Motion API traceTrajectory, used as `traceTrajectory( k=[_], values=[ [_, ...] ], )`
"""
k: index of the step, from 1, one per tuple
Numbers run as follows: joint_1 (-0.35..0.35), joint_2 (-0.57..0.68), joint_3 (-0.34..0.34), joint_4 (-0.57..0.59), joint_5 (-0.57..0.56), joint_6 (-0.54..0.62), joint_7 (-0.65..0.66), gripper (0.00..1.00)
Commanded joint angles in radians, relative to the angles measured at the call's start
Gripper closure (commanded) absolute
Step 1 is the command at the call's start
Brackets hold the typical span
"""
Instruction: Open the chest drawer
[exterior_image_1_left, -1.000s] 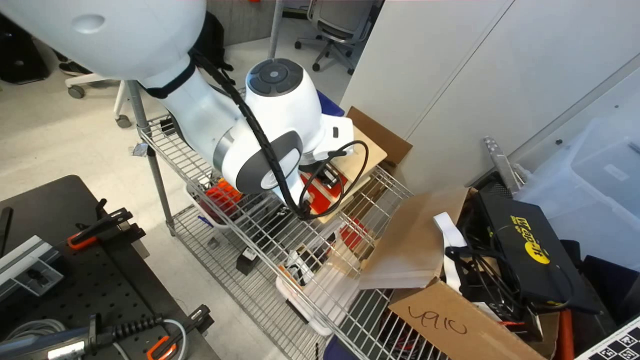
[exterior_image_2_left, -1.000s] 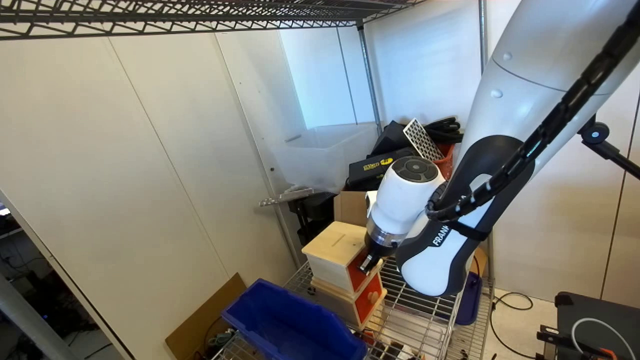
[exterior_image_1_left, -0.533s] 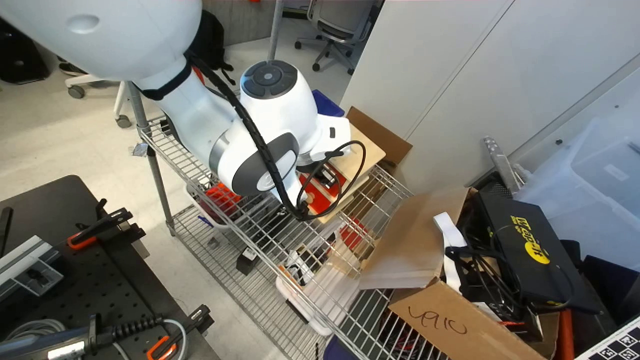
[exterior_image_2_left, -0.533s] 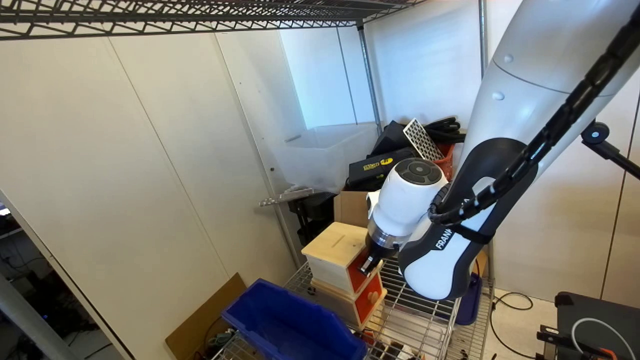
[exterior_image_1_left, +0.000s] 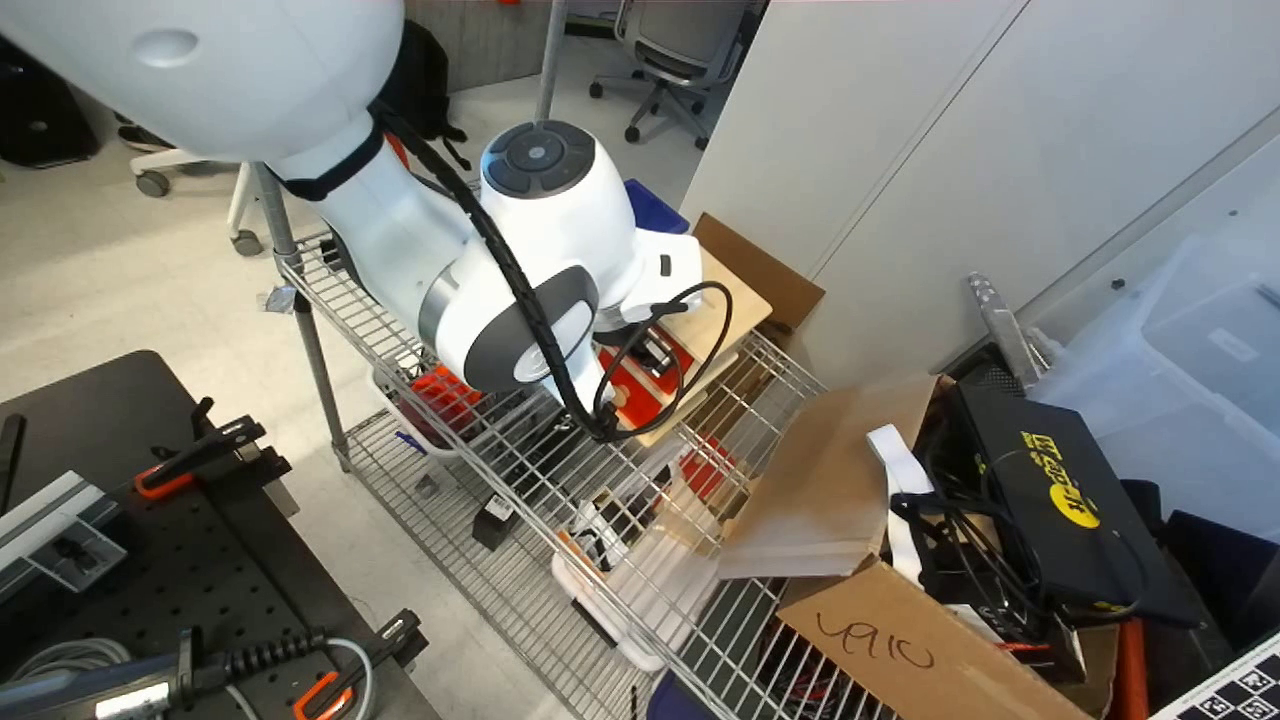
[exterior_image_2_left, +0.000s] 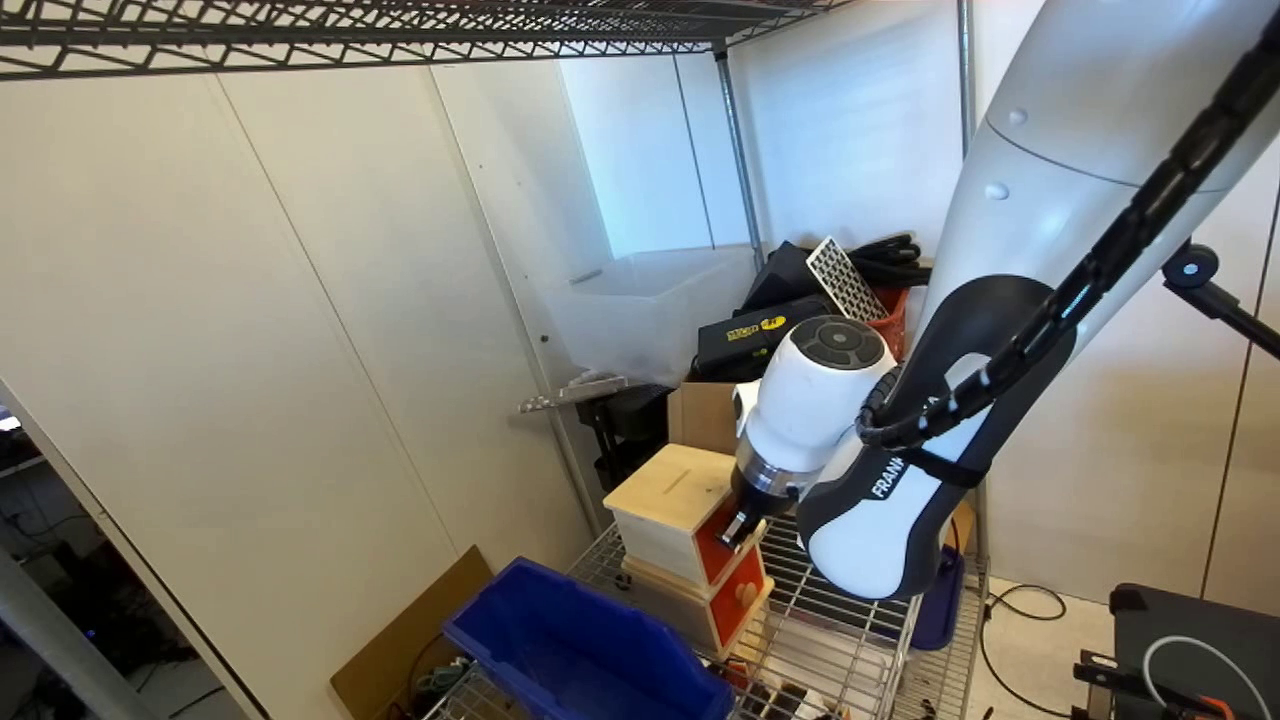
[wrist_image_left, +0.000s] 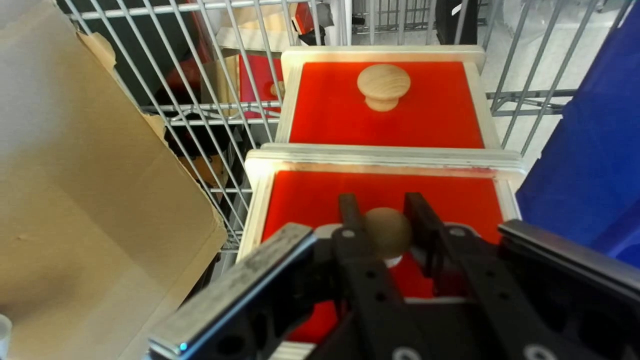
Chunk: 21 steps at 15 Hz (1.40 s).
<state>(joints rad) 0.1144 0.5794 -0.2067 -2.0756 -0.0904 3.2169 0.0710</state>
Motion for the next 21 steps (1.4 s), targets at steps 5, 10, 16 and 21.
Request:
traceTrajectory(
  k=[5,10,16,21],
  values=[
    [0.012,-0.022,-0.01,-0.016,0.026,0.052,-0.014,0.93],
    [0.027,-0.006,-0.031,-0.006,0.03,0.083,-0.013,0.93],
    [0.052,0.012,-0.064,0.001,0.014,0.131,0.011,0.93],
    [0.069,0.016,-0.081,0.0,0.011,0.13,0.009,0.93]
  ],
)
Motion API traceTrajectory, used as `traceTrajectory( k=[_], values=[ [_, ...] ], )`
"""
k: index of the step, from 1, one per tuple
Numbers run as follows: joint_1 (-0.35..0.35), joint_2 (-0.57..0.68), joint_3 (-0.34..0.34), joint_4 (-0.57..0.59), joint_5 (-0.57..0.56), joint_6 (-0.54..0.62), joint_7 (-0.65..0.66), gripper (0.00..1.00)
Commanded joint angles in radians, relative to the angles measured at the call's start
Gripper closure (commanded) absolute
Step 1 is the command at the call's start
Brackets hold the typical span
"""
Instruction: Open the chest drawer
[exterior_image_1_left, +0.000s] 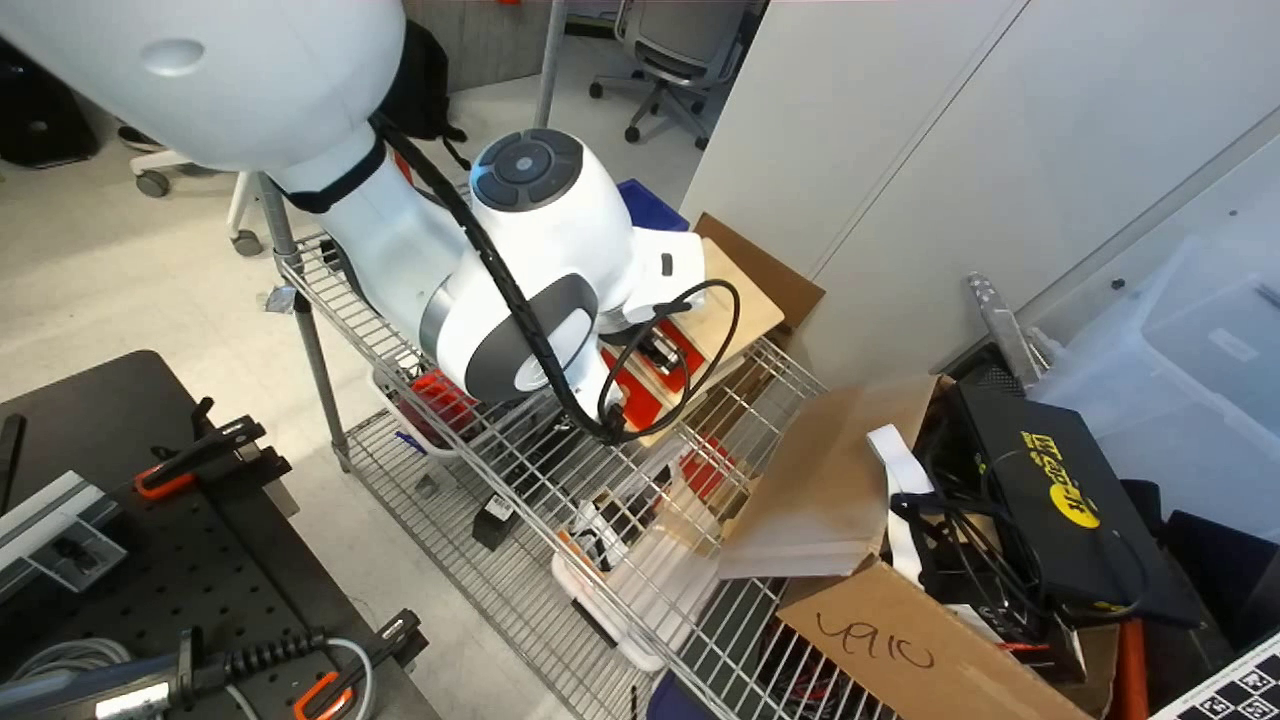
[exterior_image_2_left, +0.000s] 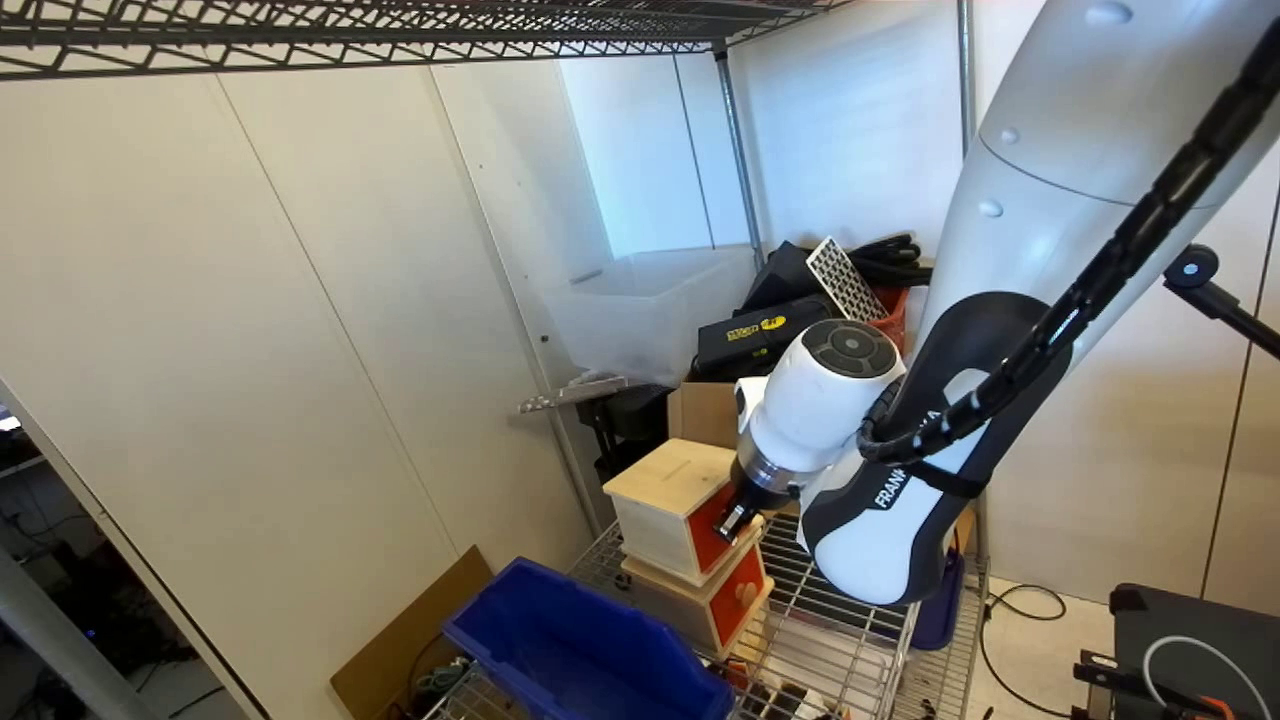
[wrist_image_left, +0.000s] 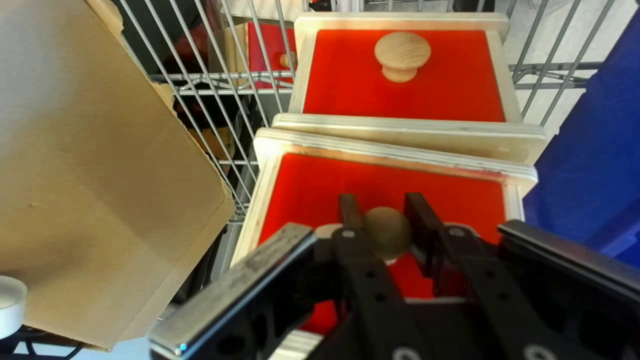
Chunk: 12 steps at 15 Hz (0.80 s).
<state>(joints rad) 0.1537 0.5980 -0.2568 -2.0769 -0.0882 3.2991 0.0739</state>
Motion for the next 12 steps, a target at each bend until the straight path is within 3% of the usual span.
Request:
traceTrajectory(
  k=[1,12],
  values=[
    [0.031,-0.002,-0.033,0.001,0.008,0.048,0.005,0.93],
    [0.009,-0.026,0.003,-0.008,0.021,-0.04,-0.055,0.93]
  ],
)
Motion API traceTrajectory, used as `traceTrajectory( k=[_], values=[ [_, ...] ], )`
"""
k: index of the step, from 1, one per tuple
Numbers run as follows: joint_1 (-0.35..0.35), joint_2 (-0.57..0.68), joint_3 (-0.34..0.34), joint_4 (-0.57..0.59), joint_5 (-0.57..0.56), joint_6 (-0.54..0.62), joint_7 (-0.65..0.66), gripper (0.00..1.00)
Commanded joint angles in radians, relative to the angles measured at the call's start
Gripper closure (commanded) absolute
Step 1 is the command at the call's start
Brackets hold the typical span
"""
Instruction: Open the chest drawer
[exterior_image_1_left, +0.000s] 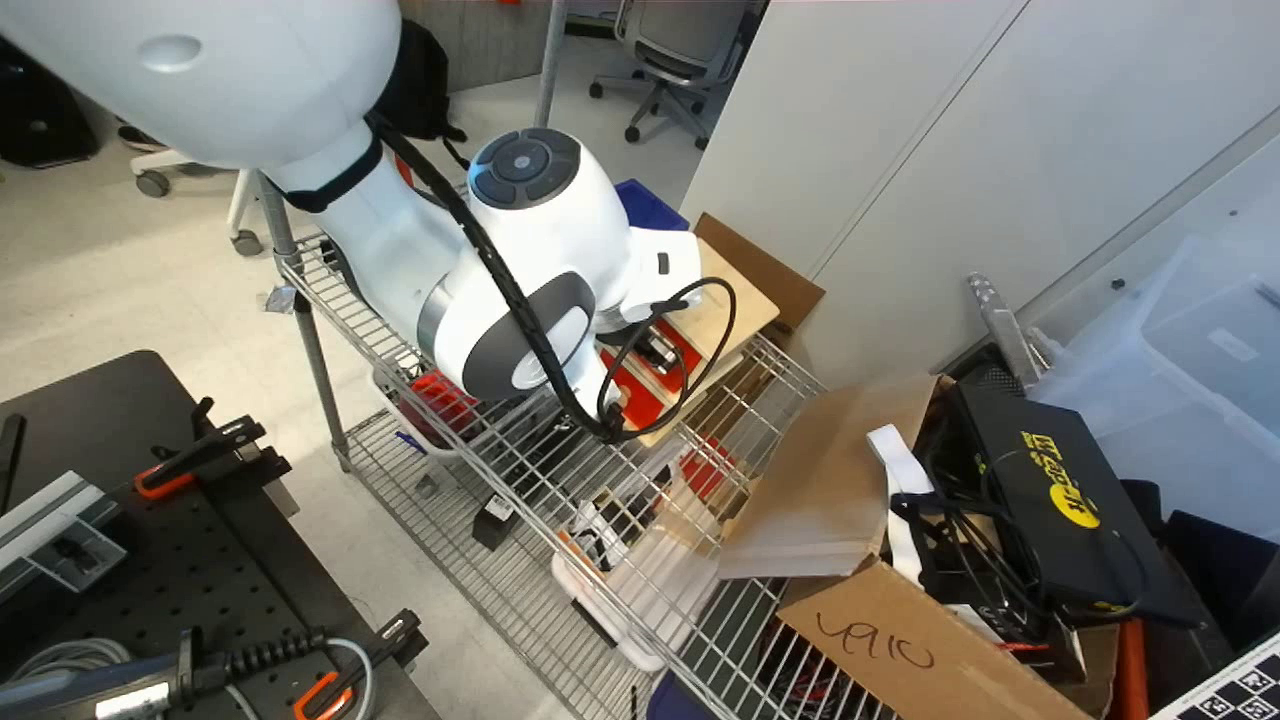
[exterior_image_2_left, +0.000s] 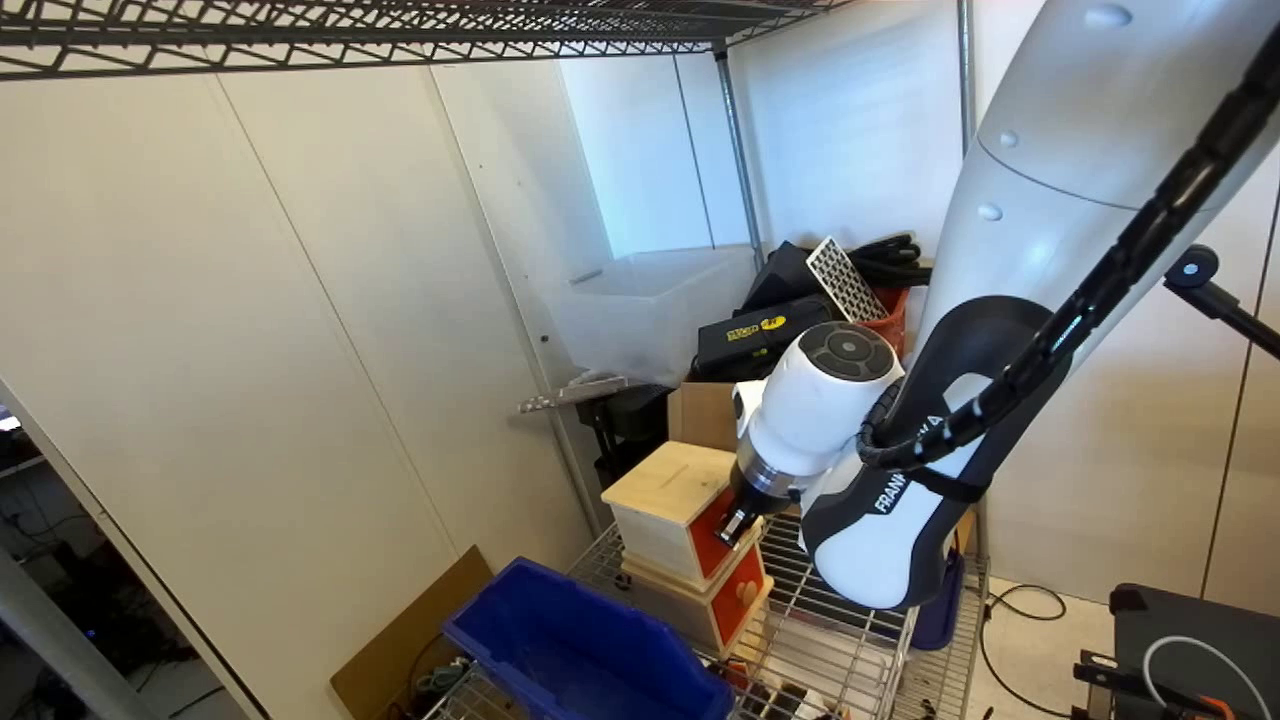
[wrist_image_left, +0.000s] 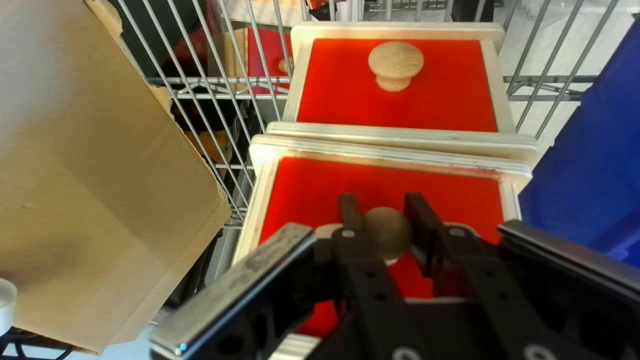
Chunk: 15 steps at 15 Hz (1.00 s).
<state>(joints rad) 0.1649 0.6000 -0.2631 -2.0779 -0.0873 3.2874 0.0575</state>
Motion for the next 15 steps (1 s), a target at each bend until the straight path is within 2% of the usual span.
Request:
traceTrajectory(
  k=[1,15],
  values=[
    [0.0,-0.027,0.007,-0.006,0.02,-0.032,-0.04,0.93],
    [0.0,-0.035,0.008,-0.021,0.018,-0.022,-0.047,0.93]
  ],
)
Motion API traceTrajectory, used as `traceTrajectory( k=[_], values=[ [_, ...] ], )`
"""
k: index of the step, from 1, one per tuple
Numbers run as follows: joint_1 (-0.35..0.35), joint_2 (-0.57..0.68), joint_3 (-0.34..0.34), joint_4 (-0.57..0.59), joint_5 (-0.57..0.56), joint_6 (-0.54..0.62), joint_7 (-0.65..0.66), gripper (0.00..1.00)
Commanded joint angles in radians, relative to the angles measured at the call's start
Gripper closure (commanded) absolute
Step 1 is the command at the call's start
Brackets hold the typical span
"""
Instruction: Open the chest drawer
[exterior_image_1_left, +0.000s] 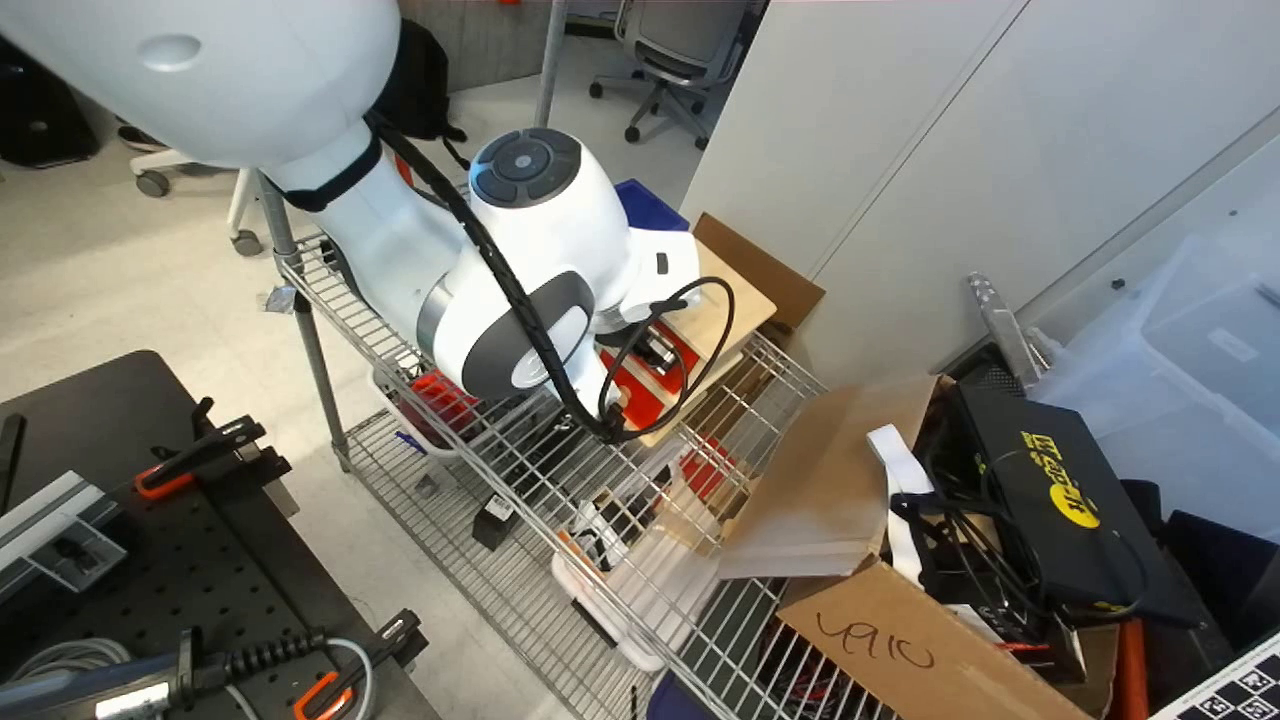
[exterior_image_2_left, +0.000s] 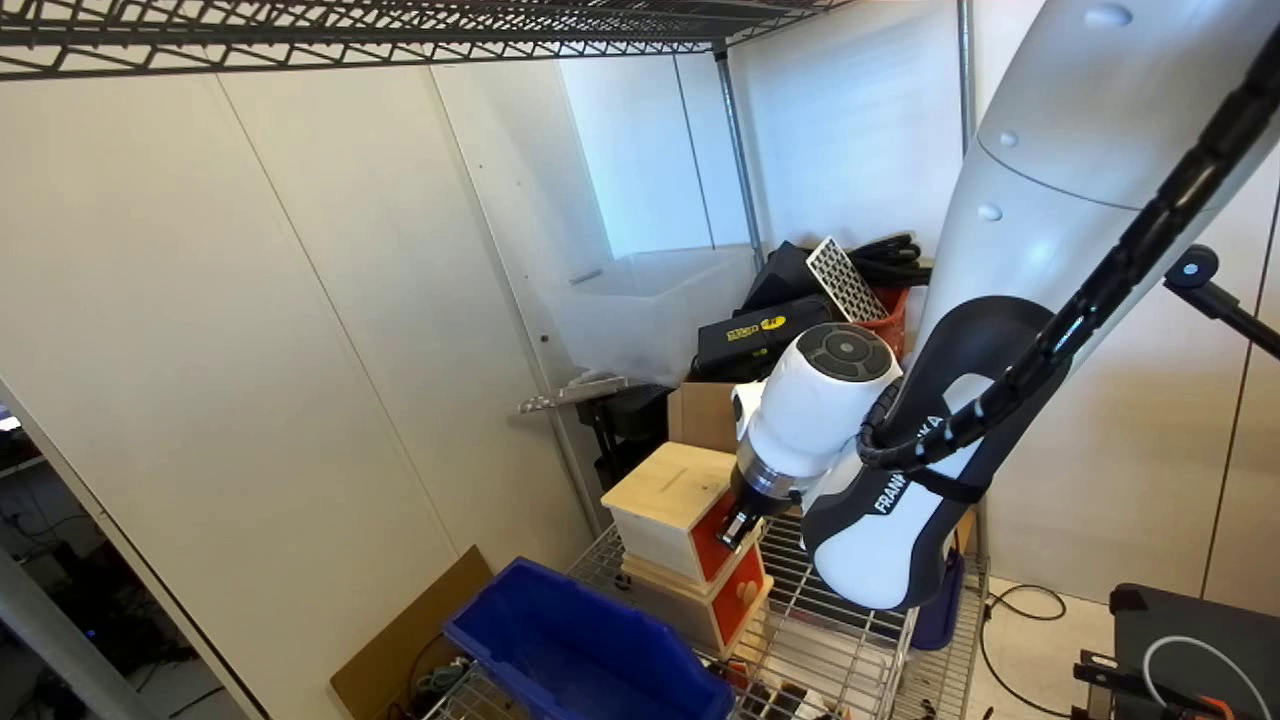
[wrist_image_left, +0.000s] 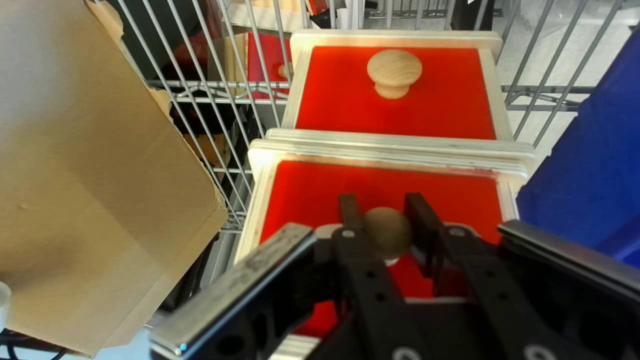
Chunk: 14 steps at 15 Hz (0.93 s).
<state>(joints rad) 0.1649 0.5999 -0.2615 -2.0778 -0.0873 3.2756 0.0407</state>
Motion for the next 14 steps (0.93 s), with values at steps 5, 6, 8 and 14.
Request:
traceTrajectory(
  k=[5,6,8,14],
  values=[
    [-0.004,-0.043,0.013,-0.035,0.013,-0.002,-0.038,0.93],
    [-0.003,-0.045,0.013,-0.038,0.013,-0.003,-0.039,0.93],
    [-0.007,-0.053,0.019,-0.051,0.01,0.001,-0.044,0.93],
    [-0.006,-0.068,0.02,-0.071,0.011,0.003,-0.048,0.93]
  ],
)
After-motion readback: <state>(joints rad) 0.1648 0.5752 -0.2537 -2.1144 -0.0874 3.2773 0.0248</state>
